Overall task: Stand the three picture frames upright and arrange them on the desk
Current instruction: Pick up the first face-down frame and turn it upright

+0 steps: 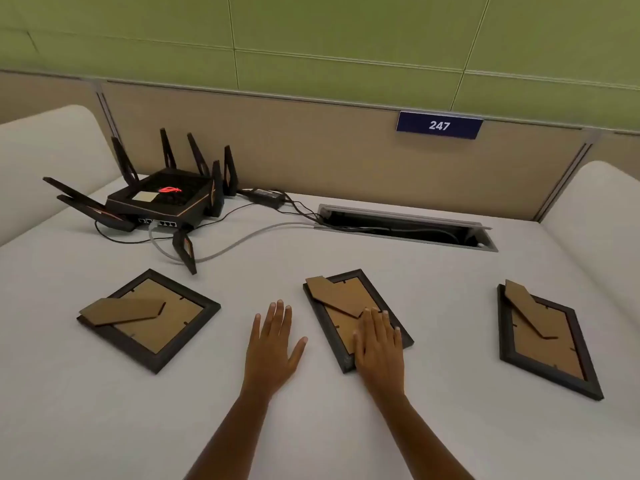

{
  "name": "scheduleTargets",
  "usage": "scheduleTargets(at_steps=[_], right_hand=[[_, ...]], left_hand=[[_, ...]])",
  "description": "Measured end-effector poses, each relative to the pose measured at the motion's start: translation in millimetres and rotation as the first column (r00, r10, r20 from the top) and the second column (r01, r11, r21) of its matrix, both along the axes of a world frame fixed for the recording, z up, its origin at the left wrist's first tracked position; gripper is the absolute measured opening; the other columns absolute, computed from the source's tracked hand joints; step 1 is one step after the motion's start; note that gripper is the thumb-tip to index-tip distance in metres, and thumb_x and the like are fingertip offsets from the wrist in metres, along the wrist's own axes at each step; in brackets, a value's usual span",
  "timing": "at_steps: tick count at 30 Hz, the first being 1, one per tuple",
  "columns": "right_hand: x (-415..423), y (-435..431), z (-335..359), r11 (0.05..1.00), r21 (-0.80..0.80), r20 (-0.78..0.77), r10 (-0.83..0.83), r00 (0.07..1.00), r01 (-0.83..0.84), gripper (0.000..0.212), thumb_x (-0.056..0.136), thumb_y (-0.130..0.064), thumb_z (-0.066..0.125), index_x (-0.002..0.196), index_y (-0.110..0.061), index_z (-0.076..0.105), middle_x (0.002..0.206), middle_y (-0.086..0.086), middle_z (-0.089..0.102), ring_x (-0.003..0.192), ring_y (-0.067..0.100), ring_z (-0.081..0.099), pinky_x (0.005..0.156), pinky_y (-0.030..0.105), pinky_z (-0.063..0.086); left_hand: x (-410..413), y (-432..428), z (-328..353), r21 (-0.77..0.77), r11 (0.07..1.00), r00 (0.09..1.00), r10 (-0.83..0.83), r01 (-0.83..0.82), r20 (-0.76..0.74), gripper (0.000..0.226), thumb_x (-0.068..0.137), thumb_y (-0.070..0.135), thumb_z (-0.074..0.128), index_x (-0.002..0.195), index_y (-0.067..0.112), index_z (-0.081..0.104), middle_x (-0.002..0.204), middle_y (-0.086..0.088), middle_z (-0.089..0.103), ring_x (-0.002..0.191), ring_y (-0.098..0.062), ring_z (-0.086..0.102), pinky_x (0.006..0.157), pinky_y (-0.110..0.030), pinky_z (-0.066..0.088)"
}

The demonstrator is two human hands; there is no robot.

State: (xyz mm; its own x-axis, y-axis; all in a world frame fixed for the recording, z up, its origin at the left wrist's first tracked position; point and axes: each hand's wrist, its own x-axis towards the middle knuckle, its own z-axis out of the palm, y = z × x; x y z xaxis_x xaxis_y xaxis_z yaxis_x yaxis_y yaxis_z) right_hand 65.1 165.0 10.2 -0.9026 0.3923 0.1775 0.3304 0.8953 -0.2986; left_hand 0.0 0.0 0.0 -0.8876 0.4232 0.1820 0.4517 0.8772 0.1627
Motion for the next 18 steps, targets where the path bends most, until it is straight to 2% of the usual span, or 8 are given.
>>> scheduleTargets(at_steps=[3, 4, 6, 8, 10, 12, 13, 18], right_hand=[[2, 0, -4, 0.998, -0.056, -0.058, -0.018, 0.998, 0.015, 0.076, 0.094, -0.042, 0.001, 0.113, -0.001, 0.062, 0.114, 0.019, 0.067, 0.107, 0.037, 0.062, 0.086, 0.054, 0.049], [2, 1, -3, 0.998, -0.058, -0.054, -0.021, 0.998, 0.018, 0.077, 0.094, -0.043, 0.000, 0.114, -0.001, 0.062, 0.115, 0.018, 0.067, 0.108, 0.036, 0.062, 0.087, 0.054, 0.048], [1, 1, -6, 0.999, -0.039, -0.073, -0.015, 0.997, 0.012, 0.077, 0.093, -0.045, 0.000, 0.117, -0.003, 0.060, 0.119, 0.017, 0.065, 0.112, 0.035, 0.059, 0.092, 0.054, 0.046], [0, 3, -9, 0.999, -0.054, -0.086, -0.003, 0.996, -0.002, 0.079, 0.091, -0.048, -0.003, 0.121, -0.004, 0.056, 0.124, 0.016, 0.061, 0.118, 0.034, 0.055, 0.098, 0.052, 0.041], [0, 6, -15, 0.998, -0.053, -0.103, 0.011, 0.995, -0.016, 0.085, 0.087, -0.053, -0.008, 0.127, -0.006, 0.050, 0.132, 0.015, 0.055, 0.126, 0.032, 0.048, 0.105, 0.050, 0.035], [-1, 7, -17, 0.997, -0.075, -0.100, 0.023, 0.995, -0.030, 0.090, 0.082, -0.057, -0.013, 0.132, -0.008, 0.044, 0.138, 0.014, 0.049, 0.132, 0.030, 0.040, 0.110, 0.048, 0.028], [-1, 8, -19, 0.997, -0.077, -0.112, 0.021, 0.994, -0.029, 0.091, 0.081, -0.058, -0.014, 0.132, -0.008, 0.044, 0.139, 0.014, 0.048, 0.132, 0.030, 0.039, 0.110, 0.048, 0.027], [0, 7, -16, 0.995, -0.101, -0.105, 0.010, 0.994, -0.021, 0.090, 0.084, -0.058, -0.010, 0.129, -0.006, 0.048, 0.135, 0.016, 0.051, 0.129, 0.033, 0.044, 0.108, 0.050, 0.030]], left_hand=[[-4, -1, -5, 0.088, 0.996, 1.000, -0.016, 0.015, 0.011, 0.097, 0.080, 0.063, -0.014, 0.131, 0.003, 0.042, 0.140, -0.020, 0.043, 0.129, -0.037, 0.040, 0.117, -0.040, 0.011], [-5, -2, -9, 0.099, 0.995, 0.997, -0.015, 0.008, 0.071, 0.106, 0.071, 0.068, -0.022, 0.137, 0.005, 0.032, 0.147, -0.019, 0.031, 0.137, -0.036, 0.027, 0.116, -0.043, 0.012], [-9, -4, -18, 0.084, 0.996, 0.988, -0.020, 0.007, 0.155, 0.120, 0.051, 0.072, -0.036, 0.143, 0.012, 0.013, 0.155, -0.014, 0.009, 0.143, -0.028, 0.007, 0.118, -0.040, 0.003], [-9, -5, -17, 0.053, 0.999, 0.981, -0.013, 0.003, 0.191, 0.121, 0.046, 0.071, -0.039, 0.143, 0.015, 0.005, 0.156, -0.011, 0.002, 0.144, -0.025, 0.001, 0.118, -0.036, 0.000], [-8, -4, -17, 0.051, 0.999, 0.979, 0.002, -0.013, 0.205, 0.104, 0.061, 0.069, -0.028, 0.143, 0.016, 0.004, 0.156, -0.010, 0.001, 0.144, -0.024, 0.001, 0.118, -0.035, -0.001], [-9, -3, -19, 0.086, 0.996, 0.981, 0.009, -0.026, 0.196, 0.068, 0.088, 0.055, 0.005, 0.143, 0.015, 0.006, 0.156, -0.009, 0.002, 0.144, -0.023, 0.001, 0.118, -0.035, -0.001], [-9, -3, -21, 0.090, 0.995, 0.981, 0.012, -0.029, 0.193, 0.060, 0.093, 0.046, 0.019, 0.143, 0.016, 0.006, 0.156, -0.009, 0.003, 0.144, -0.023, 0.001, 0.118, -0.035, -0.001], [-10, -2, -23, 0.092, 0.995, 0.982, 0.013, -0.031, 0.187, 0.057, 0.095, 0.039, 0.026, 0.144, 0.017, 0.006, 0.156, -0.008, 0.003, 0.144, -0.021, 0.001, 0.117, -0.033, -0.003]])
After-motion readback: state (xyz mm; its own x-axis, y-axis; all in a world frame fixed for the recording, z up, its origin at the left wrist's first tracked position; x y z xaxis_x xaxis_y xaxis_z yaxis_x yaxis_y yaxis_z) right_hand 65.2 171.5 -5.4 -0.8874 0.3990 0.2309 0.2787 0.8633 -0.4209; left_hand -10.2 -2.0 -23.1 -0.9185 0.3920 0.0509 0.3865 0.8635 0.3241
